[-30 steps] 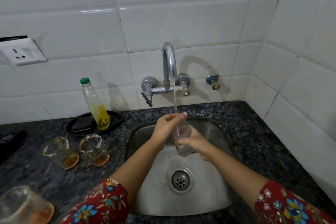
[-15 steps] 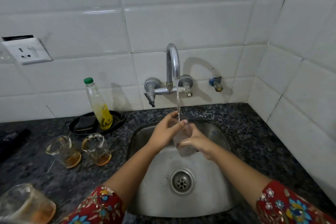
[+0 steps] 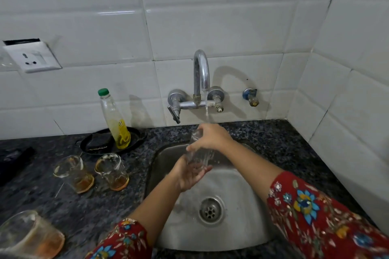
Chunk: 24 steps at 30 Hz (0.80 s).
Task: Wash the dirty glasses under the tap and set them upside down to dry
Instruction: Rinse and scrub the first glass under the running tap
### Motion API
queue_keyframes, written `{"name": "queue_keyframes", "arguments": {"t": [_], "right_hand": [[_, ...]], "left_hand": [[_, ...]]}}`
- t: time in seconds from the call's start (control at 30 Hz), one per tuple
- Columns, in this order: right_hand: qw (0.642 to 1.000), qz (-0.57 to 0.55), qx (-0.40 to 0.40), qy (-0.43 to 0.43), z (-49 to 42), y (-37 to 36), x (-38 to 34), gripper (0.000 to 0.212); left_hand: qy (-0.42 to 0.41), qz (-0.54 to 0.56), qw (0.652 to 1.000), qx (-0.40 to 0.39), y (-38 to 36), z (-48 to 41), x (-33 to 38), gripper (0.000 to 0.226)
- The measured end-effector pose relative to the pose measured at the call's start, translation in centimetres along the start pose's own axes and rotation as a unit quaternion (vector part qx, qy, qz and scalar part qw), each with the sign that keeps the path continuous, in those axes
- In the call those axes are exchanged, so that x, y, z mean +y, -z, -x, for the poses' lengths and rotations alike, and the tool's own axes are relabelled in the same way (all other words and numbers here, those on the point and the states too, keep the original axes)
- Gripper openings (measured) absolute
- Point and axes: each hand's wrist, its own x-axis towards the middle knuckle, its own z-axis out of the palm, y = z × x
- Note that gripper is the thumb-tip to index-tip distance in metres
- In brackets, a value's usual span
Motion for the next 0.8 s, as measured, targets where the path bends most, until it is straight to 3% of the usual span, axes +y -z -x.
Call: {"name": "queue_keyframes", "arguments": {"t": [0.2, 0.33, 0.4, 0.43, 0.5, 0.53, 0.57, 0.67, 0.73, 0.8], "right_hand": [[0.998, -0.06, 0.016, -0.021, 1.9, -0.4, 1.8, 0.068], [0.997, -0.065, 0.033, -0.027, 4.7, -3.9, 4.0, 0.071], [0.985, -0.162, 0.012, -0.057, 5.0, -5.1, 4.8, 0.073], [0.961, -0.266, -0.027, -0.077, 4.9, -5.1, 5.3, 0.069], [0.867, -0.467, -0.135, -0.107, 5.1, -4.8, 6.0, 0.056], [0.831, -0.52, -0.167, -0.106, 5.2, -4.8, 6.2, 0.052], [0.825, -0.531, -0.168, -0.096, 5.2, -5.1, 6.2, 0.051], [0.884, -0.462, -0.036, -0.066, 4.4, -6.4, 5.8, 0.056], [0.87, -0.489, 0.006, -0.066, 4.1, -6.6, 5.5, 0.051], [0.853, -0.517, 0.014, -0.065, 3.8, -6.1, 5.4, 0.051]], "left_hand": [[-0.107, 0.039, 0.993, 0.005, -1.9, -0.5, 2.7, 0.039], [-0.172, -0.106, 0.979, 0.01, -3.3, -0.2, 2.2, 0.048], [-0.223, -0.173, 0.959, 0.031, -3.5, -0.2, 1.6, 0.054], [-0.231, -0.189, 0.955, 0.012, -3.5, 0.1, 1.6, 0.049], [-0.208, -0.201, 0.954, -0.074, -3.3, 0.7, 2.0, 0.043], [-0.196, -0.207, 0.952, -0.111, -3.1, 0.7, 2.2, 0.047], [-0.192, -0.214, 0.949, -0.127, -3.0, 0.8, 2.4, 0.051], [-0.237, -0.254, 0.933, -0.099, -3.3, 1.0, 2.2, 0.05], [-0.262, -0.278, 0.922, -0.067, -3.6, 1.1, 2.1, 0.056], [-0.327, -0.265, 0.907, 0.029, -3.9, 1.5, 2.7, 0.051]]}}
